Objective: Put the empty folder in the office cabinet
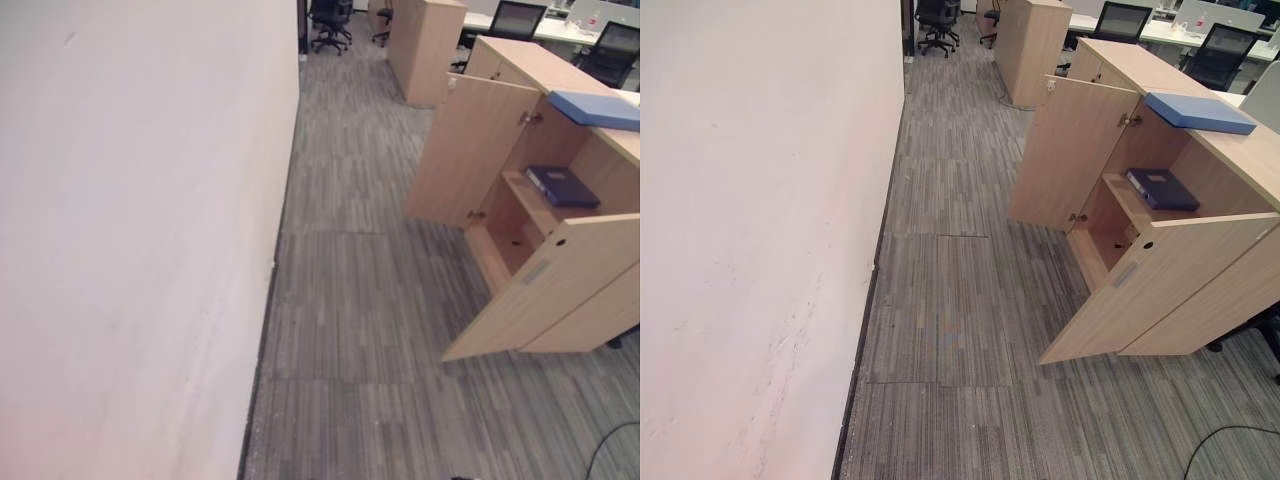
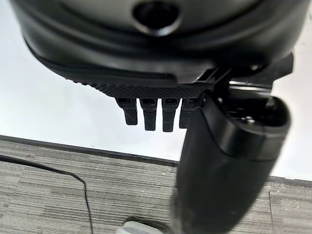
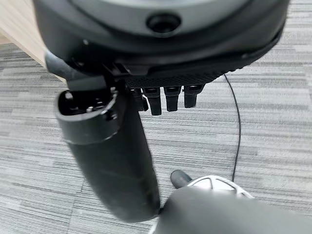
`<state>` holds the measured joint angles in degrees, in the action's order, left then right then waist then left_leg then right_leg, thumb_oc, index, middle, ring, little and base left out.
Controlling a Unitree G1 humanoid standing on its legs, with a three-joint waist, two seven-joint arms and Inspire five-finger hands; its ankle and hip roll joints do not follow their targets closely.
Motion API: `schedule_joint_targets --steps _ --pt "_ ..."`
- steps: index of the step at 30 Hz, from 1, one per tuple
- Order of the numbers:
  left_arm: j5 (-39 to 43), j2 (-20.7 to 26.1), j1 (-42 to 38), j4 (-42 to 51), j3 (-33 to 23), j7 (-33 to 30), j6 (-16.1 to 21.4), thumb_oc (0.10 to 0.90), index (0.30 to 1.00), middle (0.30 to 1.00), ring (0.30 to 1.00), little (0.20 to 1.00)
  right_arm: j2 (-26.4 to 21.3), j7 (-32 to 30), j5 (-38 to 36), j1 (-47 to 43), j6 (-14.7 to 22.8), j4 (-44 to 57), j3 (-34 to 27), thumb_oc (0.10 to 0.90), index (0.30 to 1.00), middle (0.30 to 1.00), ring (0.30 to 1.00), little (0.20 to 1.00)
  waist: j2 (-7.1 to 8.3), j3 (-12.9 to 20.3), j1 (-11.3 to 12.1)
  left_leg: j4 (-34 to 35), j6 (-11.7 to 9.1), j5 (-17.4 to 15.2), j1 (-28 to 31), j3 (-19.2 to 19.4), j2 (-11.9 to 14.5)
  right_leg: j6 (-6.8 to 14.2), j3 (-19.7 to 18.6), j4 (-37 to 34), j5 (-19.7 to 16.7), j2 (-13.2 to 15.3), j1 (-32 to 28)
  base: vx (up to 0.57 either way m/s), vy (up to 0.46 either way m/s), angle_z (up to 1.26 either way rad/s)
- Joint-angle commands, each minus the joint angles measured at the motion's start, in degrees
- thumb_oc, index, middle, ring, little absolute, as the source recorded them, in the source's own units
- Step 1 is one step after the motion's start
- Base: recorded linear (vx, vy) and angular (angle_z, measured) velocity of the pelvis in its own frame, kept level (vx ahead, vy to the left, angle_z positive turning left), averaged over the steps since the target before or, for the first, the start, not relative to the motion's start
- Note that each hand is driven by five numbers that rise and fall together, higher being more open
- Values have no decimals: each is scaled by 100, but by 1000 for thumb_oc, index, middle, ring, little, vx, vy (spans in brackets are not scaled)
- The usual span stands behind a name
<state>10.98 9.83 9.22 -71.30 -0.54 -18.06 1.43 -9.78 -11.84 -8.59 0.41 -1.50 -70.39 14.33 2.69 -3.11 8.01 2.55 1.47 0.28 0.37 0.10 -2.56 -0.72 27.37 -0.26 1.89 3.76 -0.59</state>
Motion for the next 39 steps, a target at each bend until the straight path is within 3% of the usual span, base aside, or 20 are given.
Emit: schedule_joint_targets --steps 1,14,25,32,33,34,35,37,39 --pt "161 22 -294 -150 -107 100 128 800 900 900 900 900 130 -37 -121 -245 38 -109 82 800 900 900 900 900 140 -87 104 245 -362 -236 178 140 274 887 -81 -474 -410 618 -503 0 0 0" --pt "277 -1 -252 -441 -87 934 -16 800 900 900 900 900 4 251 -1 -267 -68 -160 18 800 900 900 900 900 40 -29 9 245 -335 -284 227 168 256 882 -125 -474 -384 633 -541 0 1 0" --pt "-133 66 -276 -537 90 1191 -78 800 900 900 900 900 -100 663 -303 -295 -142 -398 -218 800 900 900 900 900 -16 -6 -14 245 -283 -319 258 148 176 925 -128 -474 -431 720 -590 2 20 -2" --pt "-137 25 -300 -577 87 1138 -93 800 900 900 900 900 -236 602 -646 -263 -147 -377 -791 800 900 900 900 900 -215 -100 -109 245 -68 -369 269 27 -141 1089 22 311 -479 1360 -354 -14 151 6" --pt "-137 12 -309 -567 98 1108 -90 800 900 900 900 900 -243 581 -846 -249 -145 -395 -1020 800 900 900 900 900 -237 -168 -163 245 68 -437 321 34 -326 1193 -86 972 -781 1783 -51 -2 256 4" --pt "-127 16 -310 -570 100 1097 -104 800 900 900 900 900 -249 568 -956 -257 -148 -403 -1118 800 900 900 900 900 -237 -233 -201 245 162 -479 365 35 -430 1232 -153 1321 -1086 2000 87 71 298 7" --pt "-116 45 -308 -577 87 1090 -108 800 900 900 900 900 -229 553 -1050 -256 -148 -403 -1172 800 900 900 900 900 -235 -274 -229 245 195 -616 471 -4 -460 1319 -307 1700 -1198 2094 186 66 184 3" --pt "-96 87 -326 -596 87 1080 -106 800 900 900 900 900 -156 479 -1229 -304 -79 -421 -1220 800 900 900 900 900 -241 -361 -184 245 252 -647 514 131 -436 1258 -123 2193 -1226 2288 482 55 125 -6" --pt "-98 104 -337 -584 91 1062 -95 800 900 900 900 900 -138 468 -1293 -376 -47 -413 -1221 800 900 900 900 900 -236 -432 -146 245 216 -659 523 277 -340 1205 33 2065 -1135 2234 654 31 -21 -31"
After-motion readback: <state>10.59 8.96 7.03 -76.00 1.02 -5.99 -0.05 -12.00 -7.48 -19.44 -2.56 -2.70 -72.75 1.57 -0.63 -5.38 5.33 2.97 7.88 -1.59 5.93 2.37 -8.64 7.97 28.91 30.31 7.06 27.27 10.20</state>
